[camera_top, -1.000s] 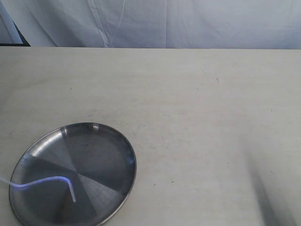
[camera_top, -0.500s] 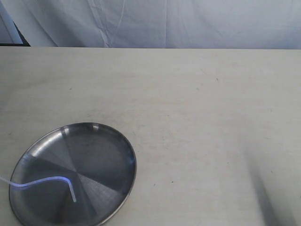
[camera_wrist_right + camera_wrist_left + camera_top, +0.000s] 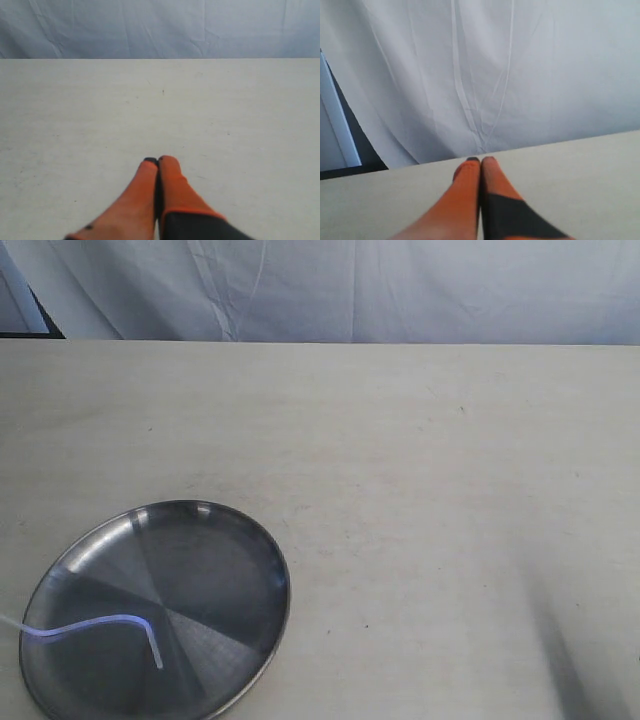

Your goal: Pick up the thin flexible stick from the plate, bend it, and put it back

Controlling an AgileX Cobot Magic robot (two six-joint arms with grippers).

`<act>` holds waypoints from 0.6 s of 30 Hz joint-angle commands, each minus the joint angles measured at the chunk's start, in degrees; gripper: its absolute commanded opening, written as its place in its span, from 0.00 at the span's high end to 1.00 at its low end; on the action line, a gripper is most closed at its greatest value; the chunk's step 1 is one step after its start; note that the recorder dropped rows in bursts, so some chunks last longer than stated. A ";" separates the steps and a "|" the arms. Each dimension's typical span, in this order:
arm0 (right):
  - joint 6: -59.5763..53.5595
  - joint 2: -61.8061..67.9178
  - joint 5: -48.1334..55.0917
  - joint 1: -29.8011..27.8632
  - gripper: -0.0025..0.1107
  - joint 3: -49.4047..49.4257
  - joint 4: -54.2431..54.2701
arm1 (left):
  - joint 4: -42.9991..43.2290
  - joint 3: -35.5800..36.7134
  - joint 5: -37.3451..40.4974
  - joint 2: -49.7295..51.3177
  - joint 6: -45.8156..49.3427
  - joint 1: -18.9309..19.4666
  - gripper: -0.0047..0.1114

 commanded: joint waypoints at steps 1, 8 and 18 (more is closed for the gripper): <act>-0.34 -0.31 -0.27 -0.30 0.98 0.09 -0.07 | 15.47 3.37 8.59 -5.66 -21.06 2.63 0.96; -0.34 -0.31 -0.27 -0.30 0.98 0.09 -0.07 | 28.40 14.70 6.52 -16.47 -44.85 10.17 0.96; -0.34 -0.31 -0.27 -0.30 0.98 0.09 0.04 | 37.56 24.91 6.47 -25.17 -53.03 15.13 0.96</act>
